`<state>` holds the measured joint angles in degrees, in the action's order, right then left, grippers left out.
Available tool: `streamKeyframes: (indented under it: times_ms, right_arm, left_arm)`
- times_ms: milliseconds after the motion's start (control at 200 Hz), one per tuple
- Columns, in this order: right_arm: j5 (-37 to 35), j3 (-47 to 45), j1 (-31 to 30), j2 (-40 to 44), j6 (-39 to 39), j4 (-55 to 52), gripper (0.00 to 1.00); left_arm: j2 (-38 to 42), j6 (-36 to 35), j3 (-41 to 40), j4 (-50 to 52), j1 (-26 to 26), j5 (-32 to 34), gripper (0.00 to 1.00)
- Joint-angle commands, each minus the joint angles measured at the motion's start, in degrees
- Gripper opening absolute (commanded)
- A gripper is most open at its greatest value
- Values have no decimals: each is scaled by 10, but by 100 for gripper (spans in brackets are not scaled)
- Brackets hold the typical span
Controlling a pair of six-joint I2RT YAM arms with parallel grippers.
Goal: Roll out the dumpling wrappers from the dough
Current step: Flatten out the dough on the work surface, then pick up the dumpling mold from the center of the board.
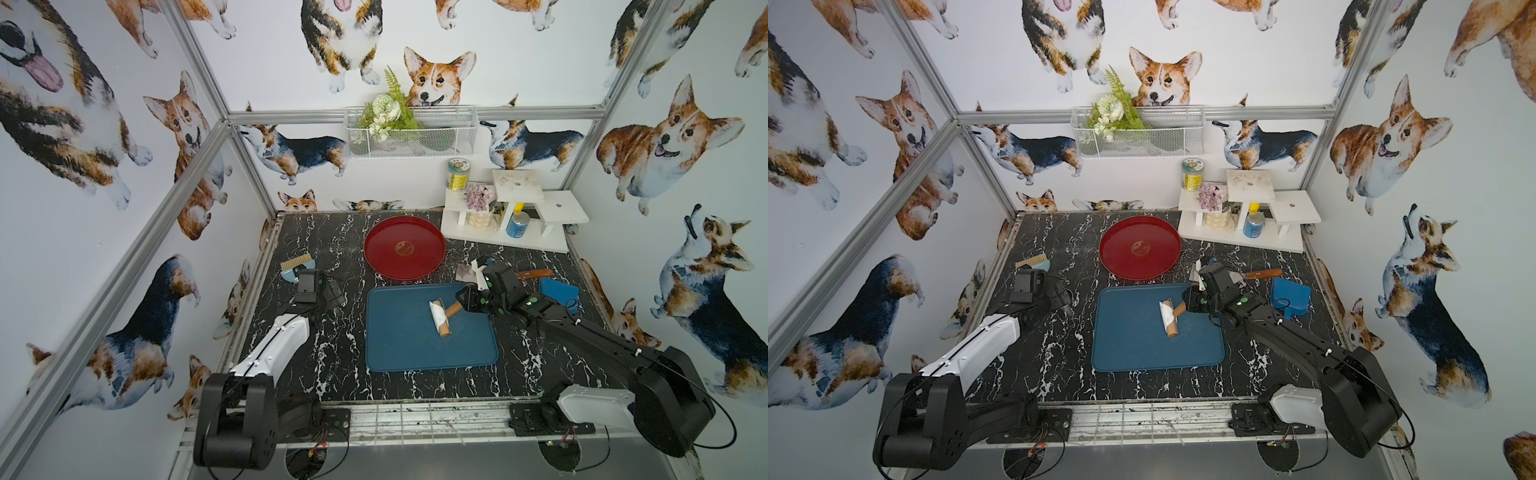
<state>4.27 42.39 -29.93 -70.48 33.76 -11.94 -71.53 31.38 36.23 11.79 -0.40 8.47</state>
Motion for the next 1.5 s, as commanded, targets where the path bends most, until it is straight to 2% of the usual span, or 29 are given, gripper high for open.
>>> streamKeyframes:
  times_ms: [0,100,270,305,335,400,455,505,566,666,831,1281,1496]
  right_arm:
    - [-18,-10,0,-10,-35,-78,0]
    - [-12,-14,0,-13,-35,-72,0]
    - [-12,-20,0,-9,-36,-70,0]
    - [-12,-20,0,-8,-36,-70,0]
    - [-11,-22,0,-8,-36,-70,0]
    - [-11,-22,0,-8,-35,-70,0]
    - [-10,-23,0,-8,-35,-70,0]
    - [-10,-24,1,-8,-35,-67,0]
    - [-9,-24,0,-9,-34,-67,0]
    - [-8,-21,0,-12,-34,-68,0]
    - [-8,-20,0,-12,-34,-68,0]
    - [-6,-20,1,-12,-34,-67,0]
    - [-3,-20,0,-9,-36,-63,0]
  left_arm:
    - [-19,-8,-1,-30,26,-24,93]
    - [-39,-4,-10,-57,33,-39,83]
    - [-78,-7,-8,-81,39,-66,71]
    - [-82,-8,-7,-83,40,-68,65]
    - [-84,-8,-7,-86,39,-69,61]
    - [-84,-8,-7,-89,40,-67,59]
    - [-82,-9,-9,-90,40,-67,51]
    - [-81,-10,-11,-92,41,-68,49]
    - [-81,-10,-12,-93,41,-69,41]
    - [-84,-11,-14,-94,41,-68,36]
    - [-94,-12,-16,-99,41,-71,35]
    - [-91,-14,-19,-96,42,-71,14]
    - [-81,-13,-20,-94,41,-78,0]
